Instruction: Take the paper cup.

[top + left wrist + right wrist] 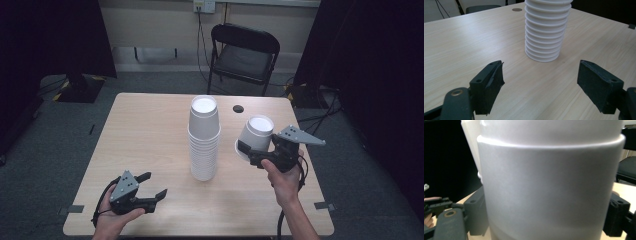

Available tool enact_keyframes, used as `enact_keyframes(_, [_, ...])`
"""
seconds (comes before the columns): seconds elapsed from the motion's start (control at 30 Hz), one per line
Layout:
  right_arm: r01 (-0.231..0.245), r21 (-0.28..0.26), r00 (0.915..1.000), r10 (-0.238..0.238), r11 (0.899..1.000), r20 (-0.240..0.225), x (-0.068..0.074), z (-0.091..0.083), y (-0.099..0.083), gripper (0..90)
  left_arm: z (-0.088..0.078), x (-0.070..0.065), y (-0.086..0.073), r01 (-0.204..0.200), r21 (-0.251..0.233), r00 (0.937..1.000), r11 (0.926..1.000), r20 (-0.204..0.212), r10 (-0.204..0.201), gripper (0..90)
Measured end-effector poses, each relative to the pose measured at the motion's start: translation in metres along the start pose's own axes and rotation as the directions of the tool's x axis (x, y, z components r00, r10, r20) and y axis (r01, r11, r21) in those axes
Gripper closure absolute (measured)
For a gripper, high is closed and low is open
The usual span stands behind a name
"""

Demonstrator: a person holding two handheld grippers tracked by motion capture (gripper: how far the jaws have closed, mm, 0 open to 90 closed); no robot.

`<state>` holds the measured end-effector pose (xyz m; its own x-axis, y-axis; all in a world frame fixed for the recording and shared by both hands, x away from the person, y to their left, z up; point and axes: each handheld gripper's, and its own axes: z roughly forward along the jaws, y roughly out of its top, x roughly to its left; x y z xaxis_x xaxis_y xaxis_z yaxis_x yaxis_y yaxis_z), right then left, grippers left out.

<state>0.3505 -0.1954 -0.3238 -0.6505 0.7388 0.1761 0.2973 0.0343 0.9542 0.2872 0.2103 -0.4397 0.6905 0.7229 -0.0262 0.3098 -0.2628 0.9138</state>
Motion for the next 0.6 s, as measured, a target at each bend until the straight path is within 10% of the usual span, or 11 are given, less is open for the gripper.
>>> enact_keyframes(0.6, [-0.052, 0.082, 0.9960, 0.057, 0.995, -0.068, 0.010, 0.002, -0.036, 15.3, 0.035, -0.022, 0.045, -0.034, -0.061, 0.9942, 0.9976, 0.100, 0.040, 17.6])
